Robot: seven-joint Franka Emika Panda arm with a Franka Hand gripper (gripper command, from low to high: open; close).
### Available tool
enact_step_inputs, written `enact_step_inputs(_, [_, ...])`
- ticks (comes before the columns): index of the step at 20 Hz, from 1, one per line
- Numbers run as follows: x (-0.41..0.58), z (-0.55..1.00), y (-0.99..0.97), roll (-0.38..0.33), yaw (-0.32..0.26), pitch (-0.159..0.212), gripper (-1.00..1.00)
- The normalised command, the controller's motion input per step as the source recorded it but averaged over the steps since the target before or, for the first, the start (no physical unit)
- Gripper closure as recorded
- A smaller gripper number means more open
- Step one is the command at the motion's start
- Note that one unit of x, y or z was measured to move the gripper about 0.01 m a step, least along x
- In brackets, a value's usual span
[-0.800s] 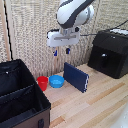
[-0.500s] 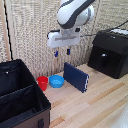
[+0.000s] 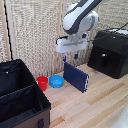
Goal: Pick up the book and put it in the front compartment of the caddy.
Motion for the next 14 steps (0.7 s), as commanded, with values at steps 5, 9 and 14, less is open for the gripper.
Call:
enact_step_inputs(5, [0.171, -0.26, -0.32, -0.027, 0.072, 0.001, -1.00])
enact_step_inputs(9, [0.166, -0.35, -0.18, -0.085, 0.120, 0.002, -1.00])
enact_step_inputs(14, [0.139, -0.39, -0.16, -0.123, 0.169, 0.001, -1.00])
